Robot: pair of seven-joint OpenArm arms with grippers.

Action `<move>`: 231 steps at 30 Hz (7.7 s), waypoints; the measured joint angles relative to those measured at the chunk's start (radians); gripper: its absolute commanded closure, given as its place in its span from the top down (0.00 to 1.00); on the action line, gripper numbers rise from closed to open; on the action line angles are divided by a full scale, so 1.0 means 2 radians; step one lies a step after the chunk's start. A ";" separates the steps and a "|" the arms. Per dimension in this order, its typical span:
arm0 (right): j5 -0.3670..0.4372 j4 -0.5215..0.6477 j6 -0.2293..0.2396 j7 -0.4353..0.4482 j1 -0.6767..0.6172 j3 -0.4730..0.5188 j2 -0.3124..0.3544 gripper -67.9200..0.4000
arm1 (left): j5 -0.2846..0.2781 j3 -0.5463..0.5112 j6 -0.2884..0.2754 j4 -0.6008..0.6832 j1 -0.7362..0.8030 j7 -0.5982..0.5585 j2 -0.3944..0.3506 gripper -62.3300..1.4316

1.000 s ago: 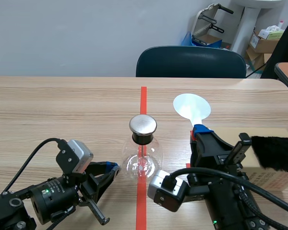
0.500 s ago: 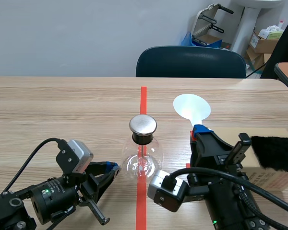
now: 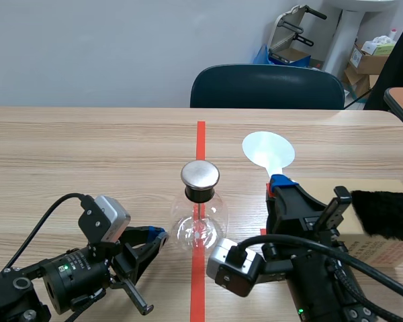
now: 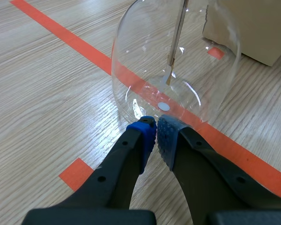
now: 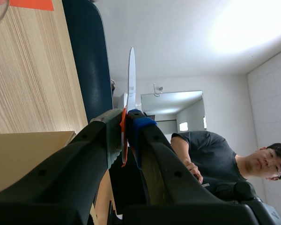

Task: Do the electroscope experiment

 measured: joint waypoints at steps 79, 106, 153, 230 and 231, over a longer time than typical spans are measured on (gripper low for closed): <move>-0.002 0.000 0.013 0.070 0.000 0.000 0.000 0.03 | 0.000 0.000 0.000 0.000 0.000 -0.011 0.000 0.12; -0.003 0.000 0.021 0.202 0.000 0.000 0.000 0.03 | 0.000 0.000 0.000 0.000 0.000 -0.011 0.003 0.12; -0.001 0.000 0.021 -0.092 0.000 0.000 0.000 0.03 | 0.000 0.000 -0.002 0.000 0.001 -0.011 0.011 0.12; -0.001 0.001 0.009 -0.078 0.000 0.000 0.000 0.03 | 0.000 0.000 -0.006 0.000 0.001 -0.011 0.011 0.12; -0.001 0.001 0.009 -0.087 0.000 0.000 0.000 0.03 | 0.000 0.000 -0.006 0.000 0.001 -0.011 0.011 0.12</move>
